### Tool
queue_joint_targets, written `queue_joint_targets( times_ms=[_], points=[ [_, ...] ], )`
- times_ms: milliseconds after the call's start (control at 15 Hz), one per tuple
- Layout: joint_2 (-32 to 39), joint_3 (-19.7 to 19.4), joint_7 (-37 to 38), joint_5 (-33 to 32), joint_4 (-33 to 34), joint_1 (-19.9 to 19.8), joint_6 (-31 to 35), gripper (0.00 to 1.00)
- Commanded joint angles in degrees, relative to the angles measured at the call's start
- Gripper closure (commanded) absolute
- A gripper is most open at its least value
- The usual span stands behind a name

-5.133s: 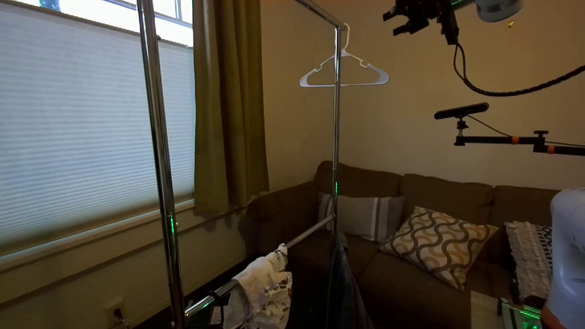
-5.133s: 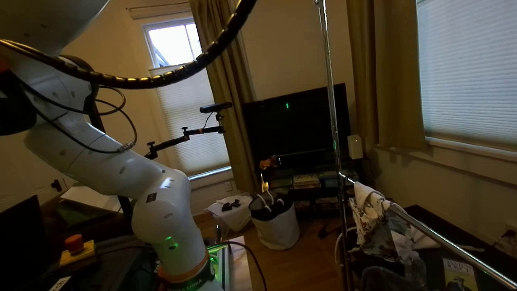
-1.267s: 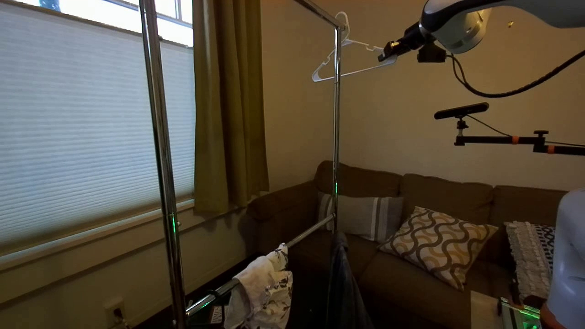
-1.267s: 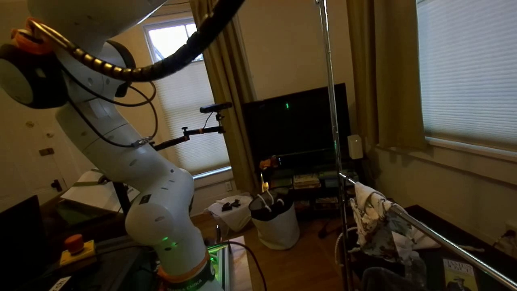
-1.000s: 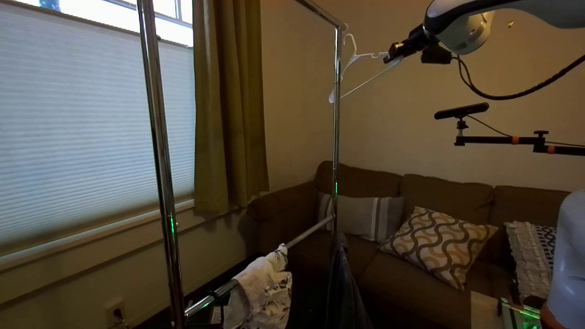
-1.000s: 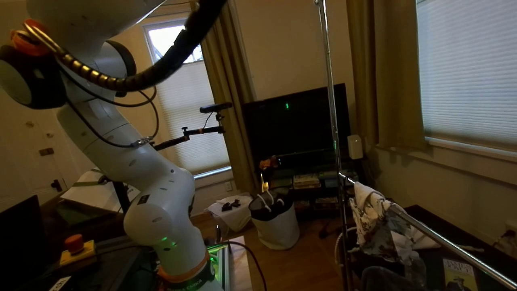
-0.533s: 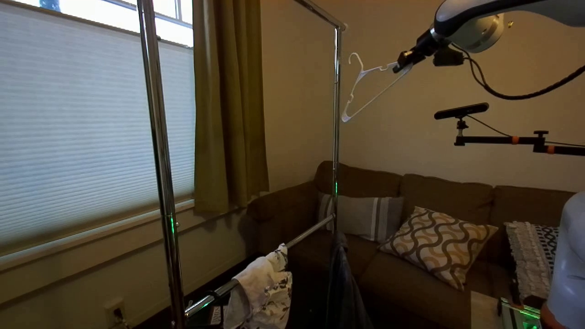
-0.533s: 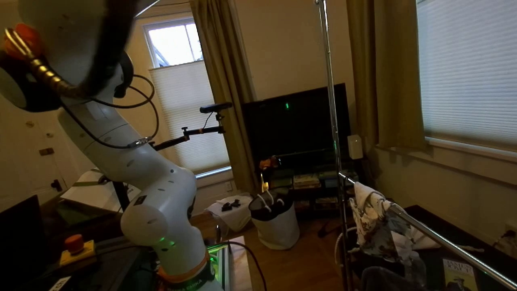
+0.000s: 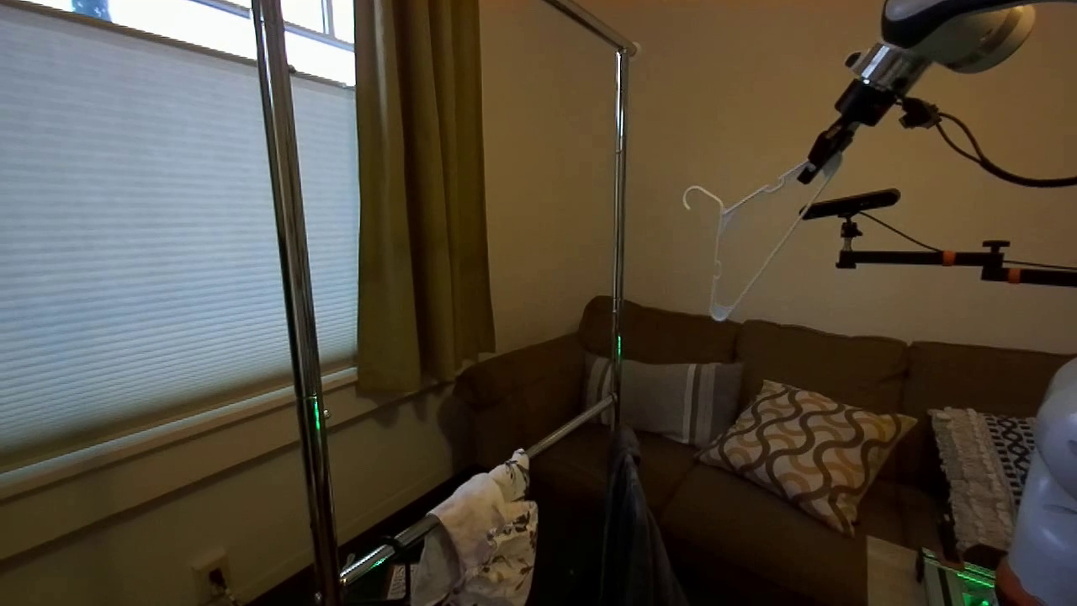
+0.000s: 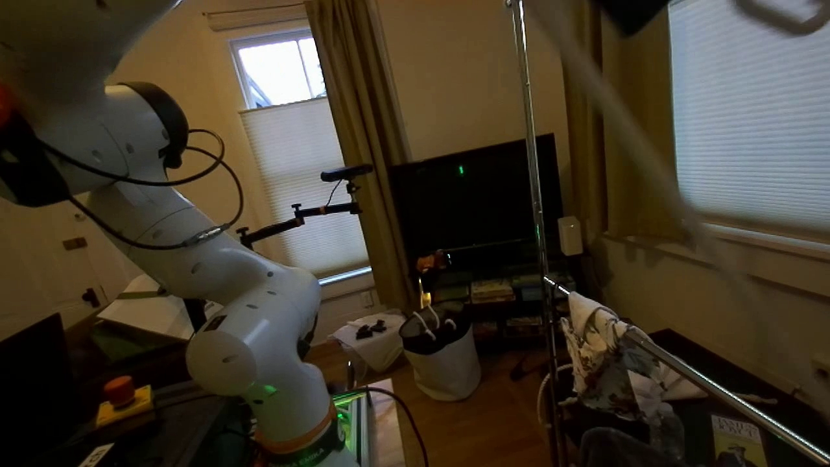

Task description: Move the white hanger to the left

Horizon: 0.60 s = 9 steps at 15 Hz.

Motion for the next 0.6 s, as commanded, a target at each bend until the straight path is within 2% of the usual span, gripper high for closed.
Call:
queue_joint_targets(
  times_ms=[0,133,200,267,400,533],
  points=[
    [-9.8,5.7,-1.0,-5.0,-5.2,-3.6,-15.3,0.99],
    [-13.6,8.7,-1.7,-4.8,-5.6,-3.9,-25.8,0.99],
    [-16.2,9.0,-0.7,-4.4,-5.1,-0.5,-30.9,0.99],
    [-17.7,10.2,-0.6,-3.3,-4.5,1.2,-34.6,0.99],
    [-21.0,13.3,1.4,0.6,-3.7,5.4,-35.2,0.99],
    [-22.3,16.9,5.3,4.8,-3.7,9.2,-30.2,0.99]
  ],
)
